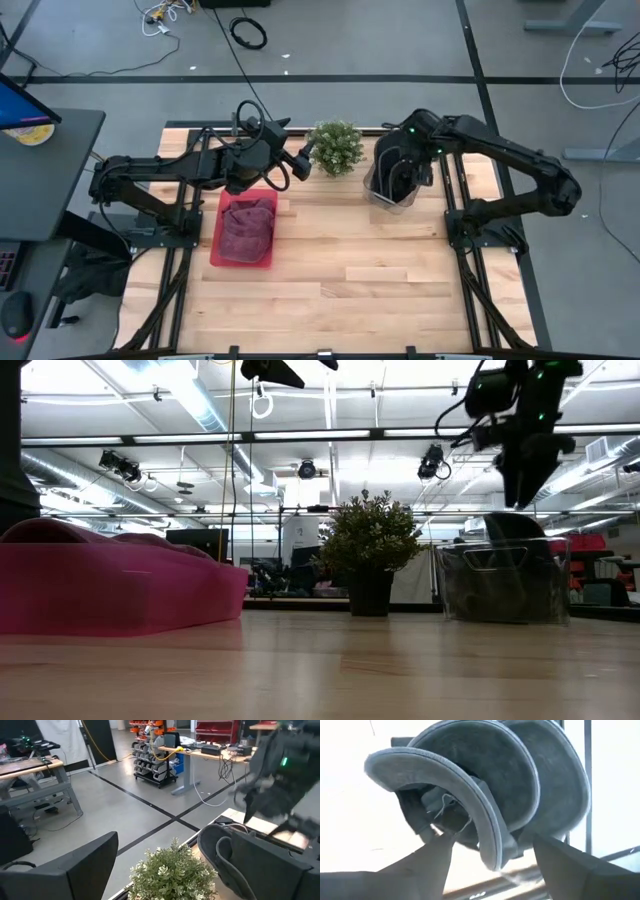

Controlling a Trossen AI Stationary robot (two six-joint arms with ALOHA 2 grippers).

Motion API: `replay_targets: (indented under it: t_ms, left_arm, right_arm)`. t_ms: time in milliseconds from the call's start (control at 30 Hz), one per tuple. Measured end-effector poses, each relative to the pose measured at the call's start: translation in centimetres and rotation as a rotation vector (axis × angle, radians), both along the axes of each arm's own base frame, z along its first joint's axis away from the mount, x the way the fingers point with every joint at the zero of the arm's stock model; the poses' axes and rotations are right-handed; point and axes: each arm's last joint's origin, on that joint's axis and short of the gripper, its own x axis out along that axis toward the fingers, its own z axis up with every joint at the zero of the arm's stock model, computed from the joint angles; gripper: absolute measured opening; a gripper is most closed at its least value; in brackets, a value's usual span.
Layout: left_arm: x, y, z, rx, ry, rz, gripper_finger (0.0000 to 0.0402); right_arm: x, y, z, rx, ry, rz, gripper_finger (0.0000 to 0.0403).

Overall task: Pick & Place hat
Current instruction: Return to Home Position

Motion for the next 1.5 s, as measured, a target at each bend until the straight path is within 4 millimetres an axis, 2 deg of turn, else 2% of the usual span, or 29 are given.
replay_targets:
  t_ms: [167,333,500,633,667,733,800,900,1000,1033,1167,1300,1400,1500]
  left_arm:
    - [0.1,-0.1,-0.3,0.006,0.056,-0.083,0.0392]
    - [0.1,-0.2,-0.7,-0.004,0.101,-0.125,0.0387]
    - [0.1,-0.3,-0.8,-0.013,0.108,-0.152,0.0375]
    - [0.2,-0.4,-0.8,-0.026,0.109,-0.195,0.0356]
    - [0.2,-0.4,-0.8,-0.031,0.109,-0.212,0.0347]
    - [0.3,-0.5,-0.8,-0.043,0.109,-0.247,0.0318]
    - [0.3,-0.6,-0.9,-0.085,0.081,-0.266,0.0271]
    - [0.3,-1.0,-1.2,-0.187,0.051,-0.312,0.0174]
    - [0.3,-1.9,-1.6,-0.259,0.075,-0.434,0.0056]
    - [0.3,-2.2,-1.7,-0.273,0.086,-0.481,0.003]
    - [0.2,-4.1,-2.0,-0.232,0.136,-0.539,0.0009]
    - [-0.8,-5.8,-3.8,-0.161,0.18,-0.491,0.0004]
    - [-1.9,-6.3,-4.8,-0.127,0.059,-0.531,0.0003]
    - [-3.2,-5.9,-5.9,-0.067,-0.08,-0.633,0.0003]
  right_arm:
    - [-2.3,1.8,3.2,0.07,-0.095,-0.105,0.029]
    - [-5.8,4.6,5.0,0.131,-0.207,-0.19,0.0246]
    - [-8.7,7.3,4.2,0.205,-0.312,-0.249,0.0142]
    - [-9.7,8.6,3.1,0.309,-0.373,-0.252,0.0027]
    - [-9.8,8.7,2.9,0.33,-0.392,-0.254,0.0014]
    - [-9.9,9.0,2.6,0.346,-0.439,-0.266,0.0018]
    - [-9.9,9.1,2.4,0.353,-0.477,-0.272,0.0028]
    - [-9.5,9.1,2.0,0.374,-0.516,-0.249,0.0024]
    - [-9.0,9.0,1.4,0.413,-0.53,-0.221,0.0007]
    - [-8.8,9.0,1.2,0.424,-0.538,-0.21,0.0004]
    - [-8.0,8.9,0.5,0.466,-0.565,-0.186,0.0008]
    - [-7.6,8.9,0.5,0.479,-0.579,-0.165,0.0004]
    - [-7.4,8.9,0.5,0.49,-0.589,-0.179,0.0003]
    - [-7.2,8.8,0.6,0.499,-0.612,-0.203,0.0008]
